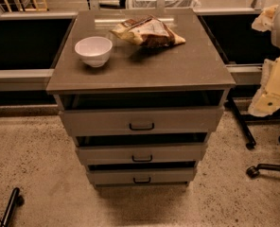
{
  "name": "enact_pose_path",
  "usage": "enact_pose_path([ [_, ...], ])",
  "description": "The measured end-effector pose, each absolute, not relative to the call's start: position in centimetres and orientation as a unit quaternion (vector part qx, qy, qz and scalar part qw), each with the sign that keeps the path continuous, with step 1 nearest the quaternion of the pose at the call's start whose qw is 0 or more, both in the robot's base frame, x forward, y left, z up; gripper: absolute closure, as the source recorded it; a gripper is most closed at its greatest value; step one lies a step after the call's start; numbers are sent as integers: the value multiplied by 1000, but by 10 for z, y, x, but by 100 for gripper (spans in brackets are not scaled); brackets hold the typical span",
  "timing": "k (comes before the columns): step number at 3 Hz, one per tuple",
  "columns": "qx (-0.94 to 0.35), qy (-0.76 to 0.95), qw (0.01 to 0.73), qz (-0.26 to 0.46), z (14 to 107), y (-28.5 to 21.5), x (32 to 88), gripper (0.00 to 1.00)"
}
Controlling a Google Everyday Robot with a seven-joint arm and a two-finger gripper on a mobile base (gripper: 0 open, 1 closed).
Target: Open middle drawer
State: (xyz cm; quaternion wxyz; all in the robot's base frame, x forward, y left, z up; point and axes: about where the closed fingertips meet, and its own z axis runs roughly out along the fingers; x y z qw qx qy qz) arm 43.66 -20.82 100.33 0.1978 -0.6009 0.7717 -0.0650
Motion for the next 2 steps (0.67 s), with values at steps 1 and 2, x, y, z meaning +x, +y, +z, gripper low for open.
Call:
enact_pose_path([
  [1, -601, 772, 198, -65, 1003, -208, 437, 0],
  [2, -607, 769, 191, -48, 993, -205, 444, 0],
])
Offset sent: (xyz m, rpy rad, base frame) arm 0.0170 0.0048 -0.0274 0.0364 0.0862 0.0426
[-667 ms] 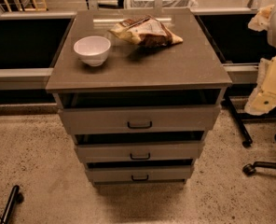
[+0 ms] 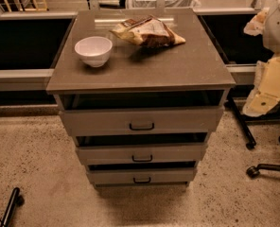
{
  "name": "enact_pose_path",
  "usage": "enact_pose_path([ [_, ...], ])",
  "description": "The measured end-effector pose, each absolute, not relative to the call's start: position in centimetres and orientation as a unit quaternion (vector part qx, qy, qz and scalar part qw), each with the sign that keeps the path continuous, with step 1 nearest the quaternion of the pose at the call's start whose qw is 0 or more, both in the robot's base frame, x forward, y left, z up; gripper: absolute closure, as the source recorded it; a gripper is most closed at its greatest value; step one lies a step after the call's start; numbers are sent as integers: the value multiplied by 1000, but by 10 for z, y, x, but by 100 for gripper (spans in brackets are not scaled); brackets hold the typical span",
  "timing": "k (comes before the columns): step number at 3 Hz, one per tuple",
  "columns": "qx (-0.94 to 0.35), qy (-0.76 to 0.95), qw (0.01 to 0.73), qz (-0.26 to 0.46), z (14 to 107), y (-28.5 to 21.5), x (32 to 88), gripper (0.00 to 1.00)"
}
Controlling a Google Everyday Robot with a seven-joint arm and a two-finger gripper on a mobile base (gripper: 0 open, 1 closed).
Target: Open middle drawer
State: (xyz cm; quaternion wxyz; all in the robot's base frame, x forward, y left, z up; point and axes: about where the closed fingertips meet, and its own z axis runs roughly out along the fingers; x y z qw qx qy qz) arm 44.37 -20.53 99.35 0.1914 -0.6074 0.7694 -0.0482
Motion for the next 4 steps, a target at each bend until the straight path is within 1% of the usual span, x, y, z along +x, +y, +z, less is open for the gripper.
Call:
enact_pose_path([
  [1, -619, 759, 203, -3, 960, -188, 440, 0],
  [2, -612, 754, 229, 65, 888, -168, 432, 0],
  [3, -616, 745, 244, 76, 832, -162, 418, 0],
  [4, -616, 745, 245, 72, 825, -163, 416, 0],
])
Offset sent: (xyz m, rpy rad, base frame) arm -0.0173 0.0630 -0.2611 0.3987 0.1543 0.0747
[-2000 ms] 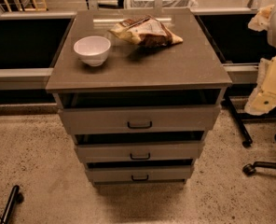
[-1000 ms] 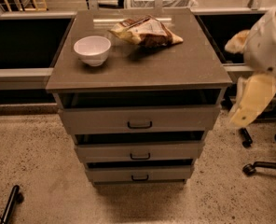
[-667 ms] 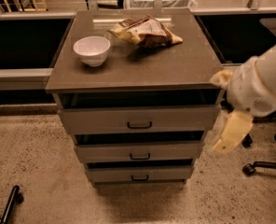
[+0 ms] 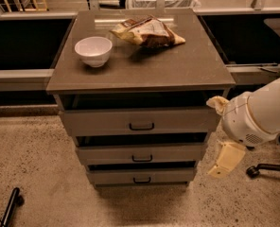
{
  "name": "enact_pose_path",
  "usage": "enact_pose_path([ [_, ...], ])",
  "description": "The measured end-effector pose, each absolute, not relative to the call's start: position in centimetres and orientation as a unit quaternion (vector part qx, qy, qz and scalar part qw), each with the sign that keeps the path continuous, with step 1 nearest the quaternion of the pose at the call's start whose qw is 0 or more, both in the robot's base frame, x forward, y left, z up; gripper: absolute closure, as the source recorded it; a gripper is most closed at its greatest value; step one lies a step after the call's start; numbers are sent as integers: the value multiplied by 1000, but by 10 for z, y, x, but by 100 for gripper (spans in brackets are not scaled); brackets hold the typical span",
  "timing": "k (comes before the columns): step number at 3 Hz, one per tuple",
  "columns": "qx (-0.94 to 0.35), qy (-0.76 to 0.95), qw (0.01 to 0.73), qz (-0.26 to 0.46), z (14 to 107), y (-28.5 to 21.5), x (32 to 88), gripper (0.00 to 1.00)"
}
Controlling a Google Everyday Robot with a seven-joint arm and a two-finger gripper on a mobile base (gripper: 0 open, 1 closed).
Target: Open middle drawer
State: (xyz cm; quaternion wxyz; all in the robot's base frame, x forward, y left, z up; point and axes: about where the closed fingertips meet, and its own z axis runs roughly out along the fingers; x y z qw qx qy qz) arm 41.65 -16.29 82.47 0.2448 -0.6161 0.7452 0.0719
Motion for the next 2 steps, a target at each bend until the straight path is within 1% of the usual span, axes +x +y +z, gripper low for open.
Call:
enact_pose_path([
  [1, -620, 740, 252, 71, 810, -164, 425, 0],
  [2, -618, 731, 275, 86, 755, -149, 439, 0],
])
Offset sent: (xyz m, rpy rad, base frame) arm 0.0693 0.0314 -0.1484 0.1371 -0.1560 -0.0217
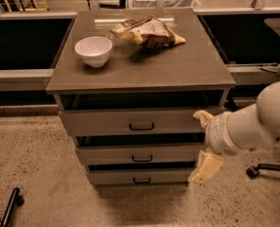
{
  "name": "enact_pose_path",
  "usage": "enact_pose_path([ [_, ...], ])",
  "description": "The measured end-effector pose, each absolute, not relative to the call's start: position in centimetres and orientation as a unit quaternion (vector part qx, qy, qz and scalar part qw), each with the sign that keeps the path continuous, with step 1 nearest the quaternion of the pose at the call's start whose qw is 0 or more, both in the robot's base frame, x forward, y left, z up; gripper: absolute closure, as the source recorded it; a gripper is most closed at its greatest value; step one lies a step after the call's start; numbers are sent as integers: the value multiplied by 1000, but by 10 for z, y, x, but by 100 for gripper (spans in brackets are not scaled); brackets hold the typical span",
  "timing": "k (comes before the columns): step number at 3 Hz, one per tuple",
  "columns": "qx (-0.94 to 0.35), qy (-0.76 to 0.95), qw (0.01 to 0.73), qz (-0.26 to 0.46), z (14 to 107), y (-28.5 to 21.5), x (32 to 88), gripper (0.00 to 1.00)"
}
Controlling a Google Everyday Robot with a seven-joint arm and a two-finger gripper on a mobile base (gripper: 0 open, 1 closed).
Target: Open middle drawer
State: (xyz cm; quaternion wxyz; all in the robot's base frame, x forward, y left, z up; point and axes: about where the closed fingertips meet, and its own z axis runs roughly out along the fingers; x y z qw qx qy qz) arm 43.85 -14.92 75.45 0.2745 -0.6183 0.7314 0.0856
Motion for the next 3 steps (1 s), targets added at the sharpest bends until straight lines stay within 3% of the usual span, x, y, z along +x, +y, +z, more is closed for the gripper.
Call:
enact_pose_path([
  [1, -622, 718, 293, 107, 681, -129, 449, 0],
  [3, -609, 721, 317, 94, 668, -129, 467, 0],
])
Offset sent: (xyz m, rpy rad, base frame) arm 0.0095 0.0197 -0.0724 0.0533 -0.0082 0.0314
